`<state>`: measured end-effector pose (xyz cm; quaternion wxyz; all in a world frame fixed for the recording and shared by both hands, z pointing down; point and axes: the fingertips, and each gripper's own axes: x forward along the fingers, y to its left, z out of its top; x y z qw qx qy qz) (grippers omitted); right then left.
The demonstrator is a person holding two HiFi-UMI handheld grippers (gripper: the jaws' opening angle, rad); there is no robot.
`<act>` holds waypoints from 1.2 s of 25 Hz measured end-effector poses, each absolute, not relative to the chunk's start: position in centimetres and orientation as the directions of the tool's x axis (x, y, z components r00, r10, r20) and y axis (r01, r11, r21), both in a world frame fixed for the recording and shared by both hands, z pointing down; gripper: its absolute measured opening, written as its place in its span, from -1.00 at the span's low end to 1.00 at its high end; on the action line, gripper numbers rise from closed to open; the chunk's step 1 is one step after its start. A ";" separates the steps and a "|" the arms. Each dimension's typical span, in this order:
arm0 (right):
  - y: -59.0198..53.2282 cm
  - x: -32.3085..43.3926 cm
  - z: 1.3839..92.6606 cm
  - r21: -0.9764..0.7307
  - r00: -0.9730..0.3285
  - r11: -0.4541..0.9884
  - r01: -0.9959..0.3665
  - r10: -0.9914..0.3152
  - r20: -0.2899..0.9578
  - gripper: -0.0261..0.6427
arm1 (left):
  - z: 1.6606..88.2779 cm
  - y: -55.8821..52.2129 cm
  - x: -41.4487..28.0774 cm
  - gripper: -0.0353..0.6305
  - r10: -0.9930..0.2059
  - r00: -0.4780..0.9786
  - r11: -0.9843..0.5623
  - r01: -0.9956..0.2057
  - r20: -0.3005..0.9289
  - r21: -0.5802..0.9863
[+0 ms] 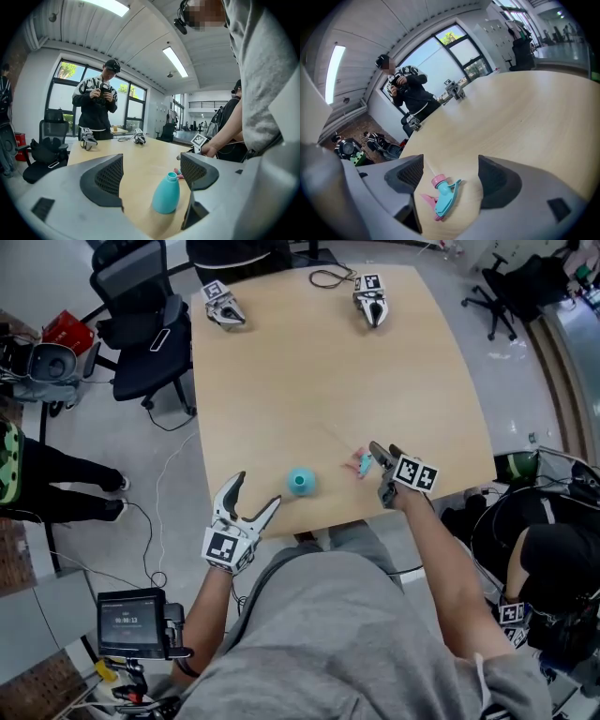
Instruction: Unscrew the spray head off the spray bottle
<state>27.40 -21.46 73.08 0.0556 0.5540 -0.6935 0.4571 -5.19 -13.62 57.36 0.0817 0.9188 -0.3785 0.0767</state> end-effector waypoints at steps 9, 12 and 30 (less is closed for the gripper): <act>-21.9 29.2 64.4 -0.530 -0.315 0.014 -0.848 -0.818 0.482 0.10 | 53.8 -13.6 -7.6 0.14 -0.728 0.669 -0.662 -0.743 0.150 0.102; -21.8 28.9 60.7 -0.500 -0.318 0.071 -0.863 -0.847 0.427 -0.35 | 52.4 -14.1 -8.2 -0.13 -0.735 0.668 -0.659 -0.744 0.120 0.105; -13.9 12.2 30.7 0.077 -0.706 0.707 -0.702 -0.707 0.054 -0.90 | 33.4 -17.6 -8.0 -0.88 -0.700 0.711 -0.714 -0.699 -0.061 0.045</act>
